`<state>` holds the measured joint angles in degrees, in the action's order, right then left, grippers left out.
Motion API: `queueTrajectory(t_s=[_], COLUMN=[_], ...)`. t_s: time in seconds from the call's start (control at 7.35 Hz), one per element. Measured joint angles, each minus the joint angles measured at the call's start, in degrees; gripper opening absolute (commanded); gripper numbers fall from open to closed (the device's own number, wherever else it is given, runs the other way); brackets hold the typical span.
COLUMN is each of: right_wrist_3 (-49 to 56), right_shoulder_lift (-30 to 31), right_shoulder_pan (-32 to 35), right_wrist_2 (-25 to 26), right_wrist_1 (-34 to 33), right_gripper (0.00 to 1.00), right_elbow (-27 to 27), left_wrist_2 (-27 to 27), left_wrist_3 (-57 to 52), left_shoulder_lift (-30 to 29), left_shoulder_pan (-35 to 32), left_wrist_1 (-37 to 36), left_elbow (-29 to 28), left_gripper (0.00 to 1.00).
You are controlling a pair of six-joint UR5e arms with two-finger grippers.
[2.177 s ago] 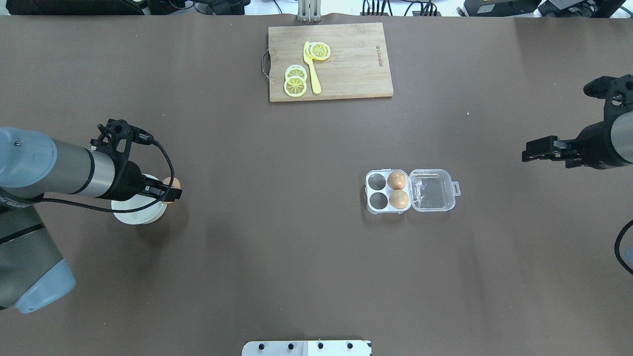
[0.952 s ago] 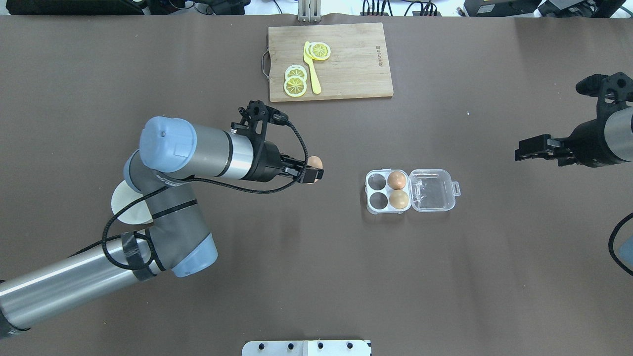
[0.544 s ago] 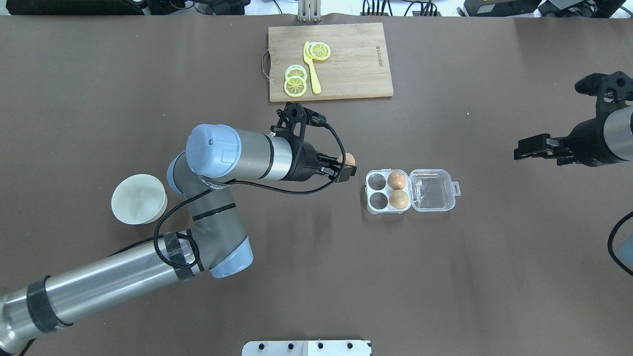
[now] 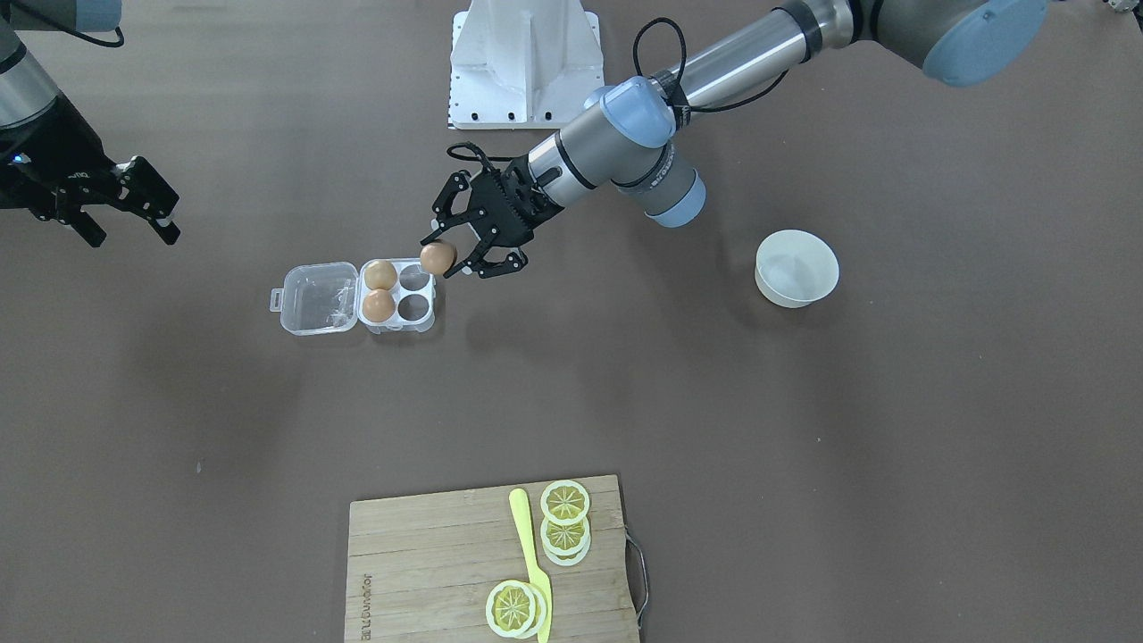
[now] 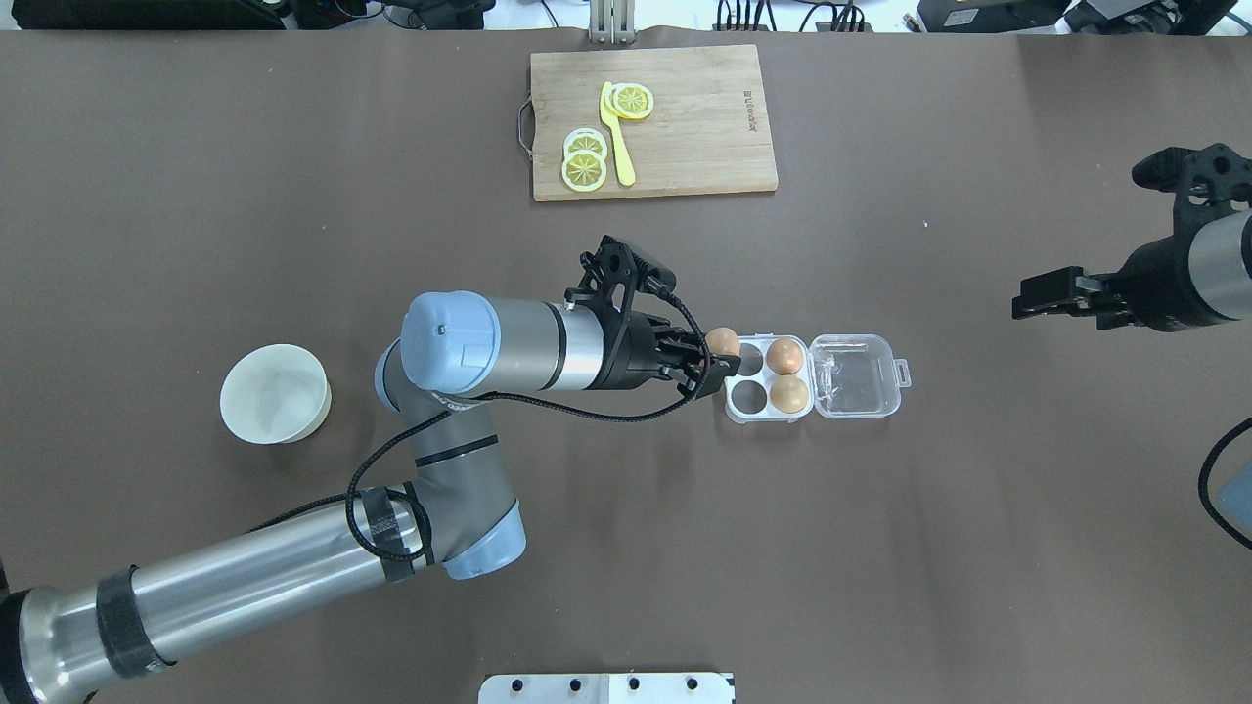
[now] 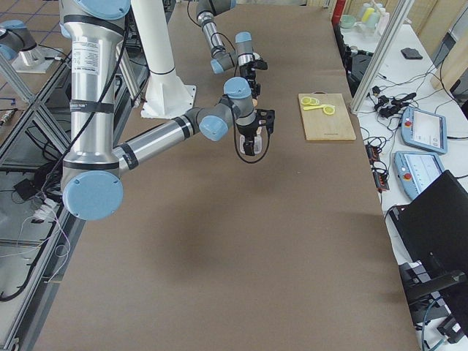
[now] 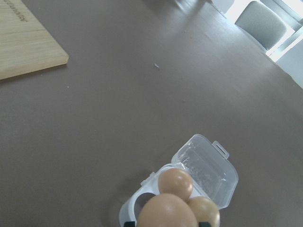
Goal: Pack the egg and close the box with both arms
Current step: 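Lift the egg and carry it with the left gripper to the egg box, then lower the egg into the empty slot and open the left gripper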
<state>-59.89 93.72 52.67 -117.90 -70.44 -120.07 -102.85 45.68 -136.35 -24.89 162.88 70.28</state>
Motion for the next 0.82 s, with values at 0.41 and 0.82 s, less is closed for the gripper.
queueTrajectory(t_s=[0.41,0.82], right_wrist_3=[-0.3,-2.0], right_shoulder_lift=[-2.2,-4.5], right_shoulder_pan=[-0.5,-0.5], right_wrist_2=[-2.0,-3.9], right_wrist_1=[-0.1,-0.2], right_gripper=[0.99,0.99], right_elbow=[1.5,3.3], left_wrist_2=[4.0,10.3], left_wrist_3=[-8.2,-15.2], left_shoulder_lift=[-1.8,-5.3], left_shoulder_pan=[3.4,4.9], left_wrist_1=[2.6,2.5], left_elbow=[-2.3,-6.1], left_gripper=[0.00,0.00])
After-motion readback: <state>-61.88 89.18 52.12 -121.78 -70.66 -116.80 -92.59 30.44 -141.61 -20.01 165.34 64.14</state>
